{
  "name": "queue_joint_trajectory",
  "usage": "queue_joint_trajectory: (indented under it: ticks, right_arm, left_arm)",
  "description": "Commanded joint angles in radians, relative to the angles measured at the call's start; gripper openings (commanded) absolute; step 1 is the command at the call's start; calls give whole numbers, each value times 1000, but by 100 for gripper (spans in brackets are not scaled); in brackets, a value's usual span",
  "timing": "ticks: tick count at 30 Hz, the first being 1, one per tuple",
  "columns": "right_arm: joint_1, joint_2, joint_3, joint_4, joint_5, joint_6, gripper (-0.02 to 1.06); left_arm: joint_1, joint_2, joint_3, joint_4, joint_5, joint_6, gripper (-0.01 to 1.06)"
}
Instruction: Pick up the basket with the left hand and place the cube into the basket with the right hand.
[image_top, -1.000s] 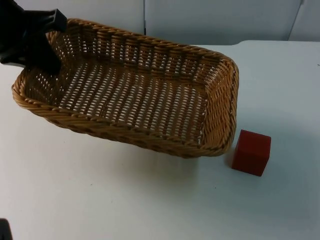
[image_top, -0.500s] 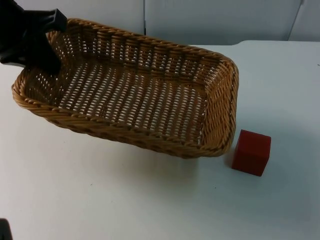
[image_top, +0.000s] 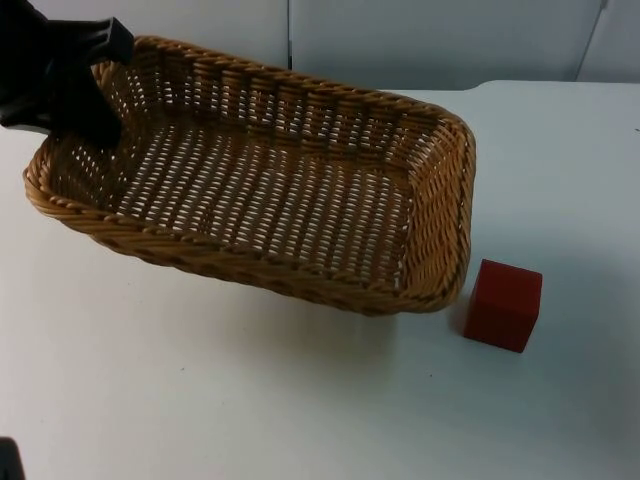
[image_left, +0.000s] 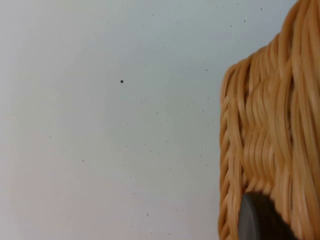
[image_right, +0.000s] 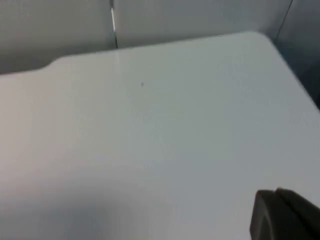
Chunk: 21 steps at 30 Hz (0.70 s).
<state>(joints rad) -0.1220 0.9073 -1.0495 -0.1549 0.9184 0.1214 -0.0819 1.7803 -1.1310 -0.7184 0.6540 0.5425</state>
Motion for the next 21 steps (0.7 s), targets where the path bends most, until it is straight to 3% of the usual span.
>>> queue_joint_trajectory:
  ticks: [1, 3, 7, 8, 9, 10, 13, 17, 21]
  right_arm:
    - [3, 130, -23, 63, 54, -33, 0]
    - [27, 229, -23, 119, 84, -52, 5]
    - [115, 353, -18, 182, 81, -51, 27]
    - [148, 391, -13, 207, 61, -51, 39]
    - [189, 439, 0, 243, 19, -48, 60]
    - [189, 439, 0, 243, 19, -48, 60]
    - [266, 536, 22, 269, -55, -35, 106]
    - [319, 629, 41, 266, -131, 37, 105]
    - [370, 728, 45, 303, -225, 37, 105]
  left_arm:
    - [1, -14, -9, -32, -3, -12, 0]
    - [1, -14, -9, -32, -5, -12, 0]
    - [1, -14, -9, -32, -5, -12, 0]
    - [1, -14, -9, -32, -5, -12, 0]
    - [1, -14, -9, -32, -5, -12, 0]
    - [1, -14, -9, -32, -5, -12, 0]
    - [1, -14, -9, -32, -5, -12, 0]
    - [1, -14, -9, -32, -5, -1, 0]
    - [1, -14, -9, -32, -5, -1, 0]
